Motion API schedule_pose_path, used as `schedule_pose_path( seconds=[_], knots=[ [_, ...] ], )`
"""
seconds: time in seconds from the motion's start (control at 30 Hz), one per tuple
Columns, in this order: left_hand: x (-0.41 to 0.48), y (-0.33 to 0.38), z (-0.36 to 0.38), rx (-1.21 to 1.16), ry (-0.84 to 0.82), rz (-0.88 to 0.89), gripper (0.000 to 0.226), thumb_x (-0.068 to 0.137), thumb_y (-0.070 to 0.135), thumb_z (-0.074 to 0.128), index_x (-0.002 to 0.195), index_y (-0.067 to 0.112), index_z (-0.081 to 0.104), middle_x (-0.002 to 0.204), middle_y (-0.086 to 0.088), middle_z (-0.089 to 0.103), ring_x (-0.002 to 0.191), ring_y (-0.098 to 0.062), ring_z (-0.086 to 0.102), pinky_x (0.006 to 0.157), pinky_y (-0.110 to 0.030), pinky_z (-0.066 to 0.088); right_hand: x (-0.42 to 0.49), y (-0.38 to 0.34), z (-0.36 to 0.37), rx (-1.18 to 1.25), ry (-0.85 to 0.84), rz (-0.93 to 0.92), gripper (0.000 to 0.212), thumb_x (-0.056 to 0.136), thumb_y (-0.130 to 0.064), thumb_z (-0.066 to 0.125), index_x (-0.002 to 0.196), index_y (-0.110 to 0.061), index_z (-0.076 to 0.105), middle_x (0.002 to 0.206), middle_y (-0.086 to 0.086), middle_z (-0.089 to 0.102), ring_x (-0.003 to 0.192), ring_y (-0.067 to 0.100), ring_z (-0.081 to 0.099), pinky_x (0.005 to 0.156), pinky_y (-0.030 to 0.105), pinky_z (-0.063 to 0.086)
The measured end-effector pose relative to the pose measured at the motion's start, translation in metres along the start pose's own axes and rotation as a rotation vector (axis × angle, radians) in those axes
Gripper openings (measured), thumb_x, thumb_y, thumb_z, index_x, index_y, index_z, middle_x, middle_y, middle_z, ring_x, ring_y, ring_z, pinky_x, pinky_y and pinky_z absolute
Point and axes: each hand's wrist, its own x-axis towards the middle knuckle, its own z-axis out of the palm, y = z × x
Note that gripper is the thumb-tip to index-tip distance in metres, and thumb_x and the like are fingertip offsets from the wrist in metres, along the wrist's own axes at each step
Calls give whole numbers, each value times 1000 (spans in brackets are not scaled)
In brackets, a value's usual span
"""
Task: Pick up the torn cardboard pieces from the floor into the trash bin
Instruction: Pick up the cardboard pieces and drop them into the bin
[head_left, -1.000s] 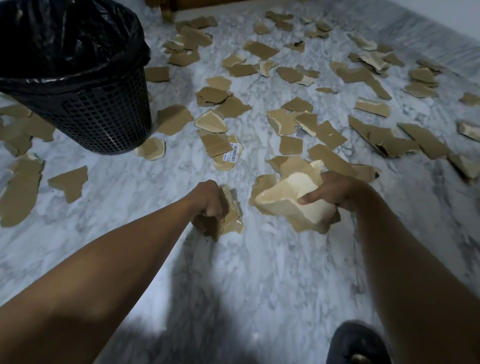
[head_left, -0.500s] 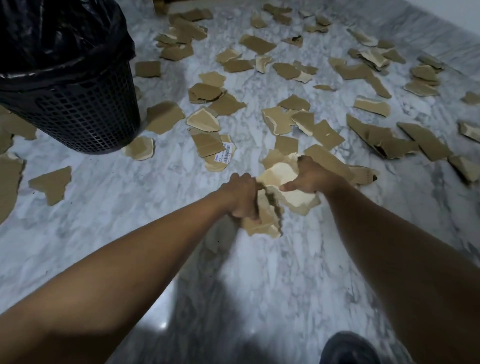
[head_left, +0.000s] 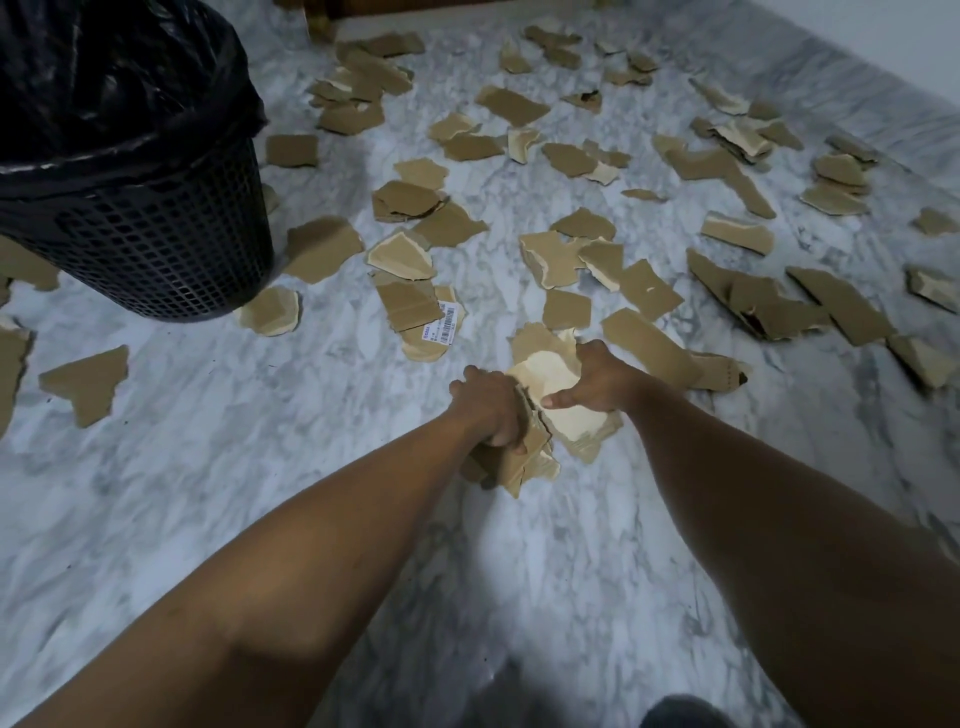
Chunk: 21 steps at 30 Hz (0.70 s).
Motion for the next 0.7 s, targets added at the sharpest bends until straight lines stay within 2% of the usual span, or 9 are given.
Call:
schedule_pose_path(
  seconds=[0.1,0.23,0.37,0.47,0.5,0.53,0.6,0.63,0.7],
  knots=[
    [-10,-10,2,-76,2,-28,86,72,52,80,135,6,44,128,-10,51,123,-33,43,95,-37,43,-3,-7,5,-120,-17,10,118,69,-64,78,156,-13,16,155,14,33,144,38,29,116,46,28],
    [-26,-34,8,-153,-36,-88,84,58,54,87,124,11,56,120,-6,62,114,-32,56,94,-39,44,-11,-19,15,-7,-73,-18,114,67,-49,87,154,-12,23,154,10,39,140,30,40,110,38,38],
    [-44,-55,7,-148,-41,-9,60,71,53,79,111,9,72,117,-6,63,107,-26,61,90,-33,49,-19,-31,25,67,-87,-34,126,57,-45,93,155,-15,20,156,8,37,140,29,40,110,40,40],
    [-59,-73,4,-209,-40,-41,56,81,56,68,114,11,72,121,-6,64,113,-23,57,94,-31,45,-18,-33,34,159,-55,-26,130,40,-51,95,150,-19,32,148,5,49,130,27,50,105,44,46],
    [-62,-81,5,-192,-61,-62,54,81,52,70,114,10,71,119,-6,66,107,-22,59,90,-30,48,-14,-31,39,191,-55,-28,131,35,-53,95,147,-21,36,144,4,52,126,25,53,103,44,48],
    [-64,-88,6,-211,-106,-92,49,80,44,75,113,8,71,116,-7,68,94,-20,62,80,-27,52,-12,-31,42,245,-49,-28,131,33,-53,95,145,-21,37,143,2,53,125,25,53,103,45,48],
    [-71,-97,6,-266,-115,-120,40,74,22,82,107,4,71,109,-12,72,67,-15,60,58,-20,49,-20,-38,44,347,-28,-11,132,33,-50,98,146,-22,35,145,1,50,128,25,51,105,45,45],
    [-75,-100,5,-256,-95,-115,38,73,18,82,106,3,71,108,-13,72,65,-15,59,56,-19,48,-23,-42,46,386,-19,10,131,37,-48,98,148,-22,33,148,1,46,132,26,48,107,45,43],
    [-80,-105,8,-293,-76,-107,39,78,26,79,108,4,71,114,-11,70,83,-20,63,67,-24,50,-29,-47,49,457,5,46,127,49,-42,97,152,-20,26,154,2,38,138,26,40,110,44,40]
  ],
)
